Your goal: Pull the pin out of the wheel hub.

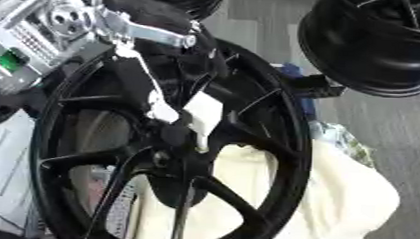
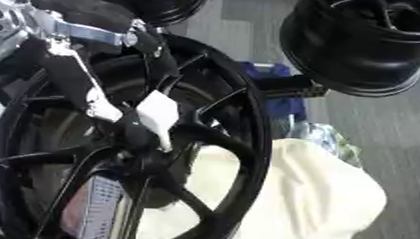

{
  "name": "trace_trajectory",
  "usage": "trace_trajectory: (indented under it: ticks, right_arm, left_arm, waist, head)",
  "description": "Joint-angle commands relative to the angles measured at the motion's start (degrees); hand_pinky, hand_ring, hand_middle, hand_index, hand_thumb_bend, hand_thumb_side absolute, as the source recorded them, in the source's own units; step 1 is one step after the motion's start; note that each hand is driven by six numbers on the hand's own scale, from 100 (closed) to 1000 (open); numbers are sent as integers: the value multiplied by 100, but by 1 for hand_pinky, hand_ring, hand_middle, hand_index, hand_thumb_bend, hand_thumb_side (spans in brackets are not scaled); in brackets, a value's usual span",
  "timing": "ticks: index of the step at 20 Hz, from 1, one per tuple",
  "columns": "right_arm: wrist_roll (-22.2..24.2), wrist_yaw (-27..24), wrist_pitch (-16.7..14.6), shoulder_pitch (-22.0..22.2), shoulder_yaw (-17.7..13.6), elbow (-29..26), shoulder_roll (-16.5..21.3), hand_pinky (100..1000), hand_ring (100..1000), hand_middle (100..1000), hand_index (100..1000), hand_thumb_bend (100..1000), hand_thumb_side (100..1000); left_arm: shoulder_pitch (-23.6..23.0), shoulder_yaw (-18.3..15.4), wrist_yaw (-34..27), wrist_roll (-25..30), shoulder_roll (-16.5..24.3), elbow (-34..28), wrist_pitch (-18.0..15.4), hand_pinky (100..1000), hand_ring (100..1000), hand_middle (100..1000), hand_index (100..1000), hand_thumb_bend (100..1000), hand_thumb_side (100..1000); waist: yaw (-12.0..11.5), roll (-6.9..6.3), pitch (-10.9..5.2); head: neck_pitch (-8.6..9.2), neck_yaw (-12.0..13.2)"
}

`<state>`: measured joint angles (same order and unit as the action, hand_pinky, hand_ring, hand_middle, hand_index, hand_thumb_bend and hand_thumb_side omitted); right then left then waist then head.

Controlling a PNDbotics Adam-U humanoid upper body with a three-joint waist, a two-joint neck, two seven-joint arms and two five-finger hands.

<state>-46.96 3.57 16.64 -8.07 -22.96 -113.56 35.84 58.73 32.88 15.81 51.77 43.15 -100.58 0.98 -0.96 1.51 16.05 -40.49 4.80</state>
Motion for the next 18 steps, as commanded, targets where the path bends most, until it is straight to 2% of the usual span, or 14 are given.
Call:
trace_trajectory:
  ticks: [1,18]
  right_arm:
    - [-501,-38,469,-56,-86,-103,110,447,620,677,842,328,315]
    - [-501,-71,388,-100,-133,-103,22,448,621,678,844,313,317]
  left_arm:
    - [61,-7,-48,18,24,61,-50,852,824,753,890,395,413]
    - [-36,53,-67,19,-182,592,-185,827,772,676,837,375,420]
  waist:
    - [13,2,-75]
    - [86,-10,-30]
  head:
    - [16,-6]
    - [-16,-10]
